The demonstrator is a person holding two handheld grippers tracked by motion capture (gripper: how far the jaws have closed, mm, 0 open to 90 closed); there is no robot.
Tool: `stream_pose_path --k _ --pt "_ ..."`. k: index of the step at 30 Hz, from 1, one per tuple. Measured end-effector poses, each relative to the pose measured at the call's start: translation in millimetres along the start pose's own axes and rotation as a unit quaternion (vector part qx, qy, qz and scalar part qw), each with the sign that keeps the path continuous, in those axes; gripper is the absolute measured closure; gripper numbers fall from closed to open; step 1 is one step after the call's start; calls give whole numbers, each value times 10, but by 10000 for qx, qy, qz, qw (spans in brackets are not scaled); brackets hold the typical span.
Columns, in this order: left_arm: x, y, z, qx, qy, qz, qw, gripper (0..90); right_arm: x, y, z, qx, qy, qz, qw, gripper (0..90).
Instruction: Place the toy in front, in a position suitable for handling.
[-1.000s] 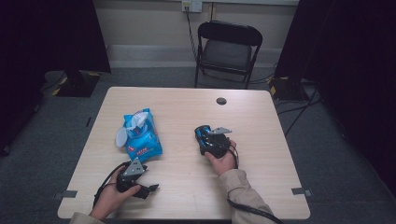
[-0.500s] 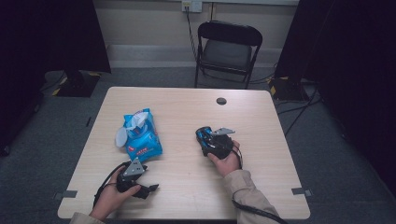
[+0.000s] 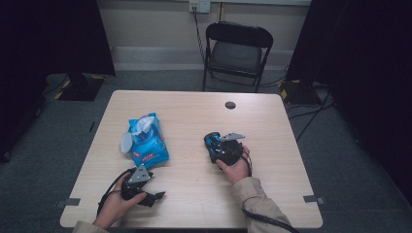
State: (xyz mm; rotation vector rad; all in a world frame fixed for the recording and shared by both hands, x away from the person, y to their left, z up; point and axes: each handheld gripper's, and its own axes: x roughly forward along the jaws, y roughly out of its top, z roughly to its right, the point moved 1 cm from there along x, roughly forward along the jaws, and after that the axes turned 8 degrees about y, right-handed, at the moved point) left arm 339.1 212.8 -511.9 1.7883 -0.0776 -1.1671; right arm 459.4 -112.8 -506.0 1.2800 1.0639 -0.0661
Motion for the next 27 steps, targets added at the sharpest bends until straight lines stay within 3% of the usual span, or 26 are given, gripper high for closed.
stream_pose_path --k 6,7,8,9,12,17,24,27 --pt "2 1 1 10 -6 -7 10000 123 82 4 33 23 -48 -127 9999 144" --pt "2 1 1 11 -5 -7 10000 123 81 2 30 -91 114 -102 9998 176" --pt "2 1 1 11 -5 -7 10000 123 81 2 30 -91 114 -102 9998 176" --pt "2 1 1 12 -6 -8 10000 123 74 15 23 -120 134 -84 9998 245" --pt "2 1 1 13 -6 -8 10000 123 64 40 -3 -90 31 -193 9998 258" --pt "2 1 2 10 -4 -6 10000 123 31 38 8 -229 145 -286 9992 259" --pt "2 1 2 10 -5 -7 10000 123 -58 82 35 -301 292 -179 9990 270" --pt "2 1 1 11 -6 -8 10000 123 -114 114 20 -586 419 -280 9970 272"
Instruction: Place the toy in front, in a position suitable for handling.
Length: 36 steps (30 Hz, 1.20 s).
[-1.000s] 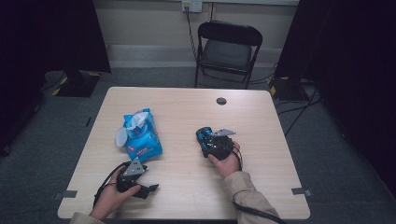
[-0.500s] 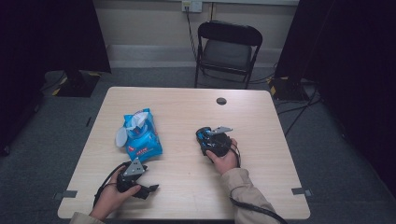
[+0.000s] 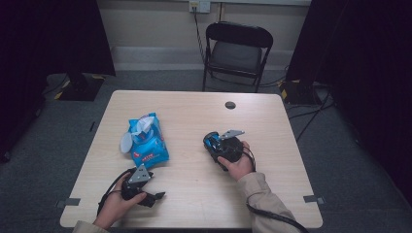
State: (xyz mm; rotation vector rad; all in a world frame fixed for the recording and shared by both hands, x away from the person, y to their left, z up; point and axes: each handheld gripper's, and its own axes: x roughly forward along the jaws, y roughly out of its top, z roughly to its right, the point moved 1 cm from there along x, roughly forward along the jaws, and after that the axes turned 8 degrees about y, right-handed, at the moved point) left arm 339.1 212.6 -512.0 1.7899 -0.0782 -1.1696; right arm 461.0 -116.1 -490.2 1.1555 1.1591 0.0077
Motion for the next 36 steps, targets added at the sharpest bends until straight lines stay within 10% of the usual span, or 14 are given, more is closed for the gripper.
stream_pose_path --k 18,36 --pt "1 2 1 2 4 -9 10000 120 -52 93 -56 -806 505 -176 9953 280" --pt "2 1 1 2 4 -5 10000 120 65 32 -44 -909 844 -204 9921 279"
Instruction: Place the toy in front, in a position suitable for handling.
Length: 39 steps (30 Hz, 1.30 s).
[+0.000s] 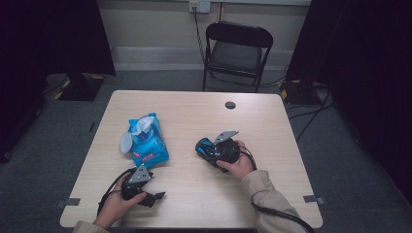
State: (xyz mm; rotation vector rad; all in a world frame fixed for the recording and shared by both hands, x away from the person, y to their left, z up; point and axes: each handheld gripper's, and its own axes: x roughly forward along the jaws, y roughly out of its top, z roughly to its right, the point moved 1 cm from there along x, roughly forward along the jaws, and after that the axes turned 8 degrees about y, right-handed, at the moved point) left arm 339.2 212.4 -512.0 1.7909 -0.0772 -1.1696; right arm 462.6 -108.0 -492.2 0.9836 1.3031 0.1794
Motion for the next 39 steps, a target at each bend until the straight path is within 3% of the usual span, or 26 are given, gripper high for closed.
stream_pose_path --k 5,7,8,13,21,22,30,33,39 --pt "-1 0 0 1 3 -4 10000 120 -16 -46 34 212 106 153 9996 278" --pt "-1 0 0 2 5 -3 10000 120 -18 -53 37 215 109 176 9996 277" --pt "-1 0 0 3 3 -5 10000 120 -19 -64 39 224 170 184 9994 223" --pt "0 1 0 1 2 -2 10000 120 -15 -84 34 202 140 91 9997 142" --pt "0 0 0 3 3 -1 10000 120 -156 -118 -4 131 153 206 9996 146" --pt "0 0 0 4 6 -2 10000 120 -216 -161 -8 142 20 185 9997 145" --pt "-1 1 3 7 43 -18 10000 116 -380 -424 -8 423 -31 269 9987 145" --pt "-1 1 4 5 46 -21 10000 116 -387 -498 -23 474 40 287 9985 150" --pt "-1 1 3 2 53 -23 10000 112 -375 -643 -74 432 -131 337 9984 150"
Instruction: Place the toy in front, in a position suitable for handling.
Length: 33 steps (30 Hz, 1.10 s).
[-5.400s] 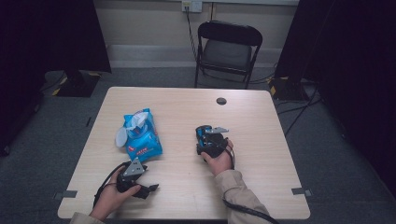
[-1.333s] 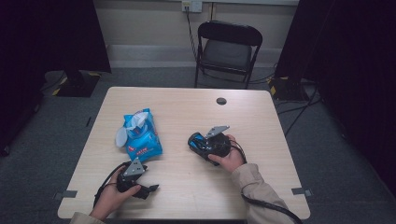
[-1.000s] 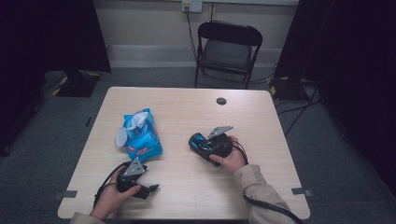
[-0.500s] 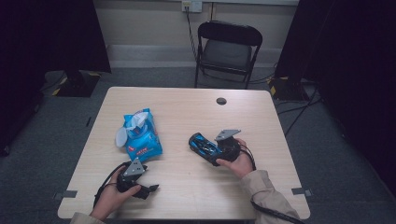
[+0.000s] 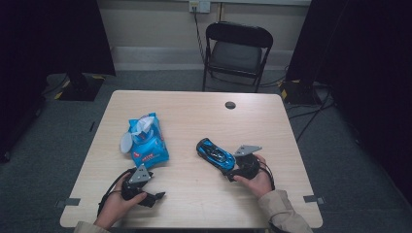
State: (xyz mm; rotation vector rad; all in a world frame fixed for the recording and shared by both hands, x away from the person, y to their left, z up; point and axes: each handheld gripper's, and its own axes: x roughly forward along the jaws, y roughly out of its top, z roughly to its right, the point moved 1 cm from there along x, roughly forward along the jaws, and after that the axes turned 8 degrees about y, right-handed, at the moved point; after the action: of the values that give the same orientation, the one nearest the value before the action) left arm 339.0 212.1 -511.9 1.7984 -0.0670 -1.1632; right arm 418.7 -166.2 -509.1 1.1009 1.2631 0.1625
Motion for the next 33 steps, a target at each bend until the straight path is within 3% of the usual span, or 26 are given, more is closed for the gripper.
stream_pose_path --k 6,11,16,17,20,23,27,33 --pt "0 0 0 -6 5 1 10000 112 39 -6 4 -25 -4 20 10000 147" --pt "-4 -4 0 -40 -5 -1 10000 112 29 -9 -7 -74 19 64 9999 214" --pt "-50 21 -24 -311 28 -172 9994 159 19 -17 -3 -38 6 88 10000 228" --pt "-98 56 -51 -447 44 -153 9989 160 19 -17 -4 -37 0 88 10000 228" --pt "-163 110 -84 -530 74 -114 9985 159 19 -17 -5 -27 -4 87 10000 227" --pt "-327 255 -223 -853 194 52 9962 159 19 -18 -6 -19 -9 86 10000 227" --pt "-403 352 -320 -875 308 33 9957 171 18 -18 -8 -15 -19 87 10000 227" --pt "-494 580 -420 -606 310 -41 9977 203 19 -18 -8 -12 -20 88 10000 227"
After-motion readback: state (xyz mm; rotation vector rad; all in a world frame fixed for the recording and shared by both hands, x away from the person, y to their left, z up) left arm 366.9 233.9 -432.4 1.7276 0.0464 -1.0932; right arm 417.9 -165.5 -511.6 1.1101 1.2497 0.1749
